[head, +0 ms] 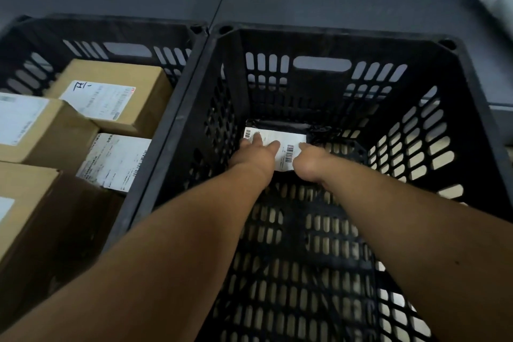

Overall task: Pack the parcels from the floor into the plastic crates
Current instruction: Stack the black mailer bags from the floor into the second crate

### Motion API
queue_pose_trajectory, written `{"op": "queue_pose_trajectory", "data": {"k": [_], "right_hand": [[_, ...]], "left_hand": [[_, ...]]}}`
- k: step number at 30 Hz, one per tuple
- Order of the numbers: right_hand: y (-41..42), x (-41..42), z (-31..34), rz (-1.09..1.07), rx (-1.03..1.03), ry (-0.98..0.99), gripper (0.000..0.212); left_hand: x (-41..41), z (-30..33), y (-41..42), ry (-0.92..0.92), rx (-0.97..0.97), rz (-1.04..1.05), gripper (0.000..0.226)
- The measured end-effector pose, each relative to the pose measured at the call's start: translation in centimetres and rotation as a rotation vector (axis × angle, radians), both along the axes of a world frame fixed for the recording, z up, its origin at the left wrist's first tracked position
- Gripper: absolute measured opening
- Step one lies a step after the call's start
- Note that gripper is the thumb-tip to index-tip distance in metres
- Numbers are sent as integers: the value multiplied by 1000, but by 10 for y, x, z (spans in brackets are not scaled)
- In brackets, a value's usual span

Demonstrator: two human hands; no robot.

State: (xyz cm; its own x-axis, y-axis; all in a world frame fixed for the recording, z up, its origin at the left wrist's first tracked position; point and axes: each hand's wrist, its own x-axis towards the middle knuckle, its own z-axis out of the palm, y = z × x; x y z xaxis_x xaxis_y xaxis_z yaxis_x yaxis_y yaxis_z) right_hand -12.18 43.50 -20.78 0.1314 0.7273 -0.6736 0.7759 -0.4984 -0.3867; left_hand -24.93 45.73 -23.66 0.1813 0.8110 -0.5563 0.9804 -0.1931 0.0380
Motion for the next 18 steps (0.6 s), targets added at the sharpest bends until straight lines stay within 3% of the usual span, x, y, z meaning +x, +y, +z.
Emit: {"op": "queue_pose_trajectory", "data": {"k": [4,7,12,18], "right_hand": [[1,4,8,152,-84,-97,69],[0,8,17,227,-70,-120,52],[-2,27,52,230,-22,-212,60],[-14,47,110,248,100,-211,51]], "left_hand": [[1,0,3,30,-8,-6,92],[1,1,3,35,-26,-16,95],[2,0,3,73,-52,-35,96],[16,18,4,113,-10,-23,87]]}}
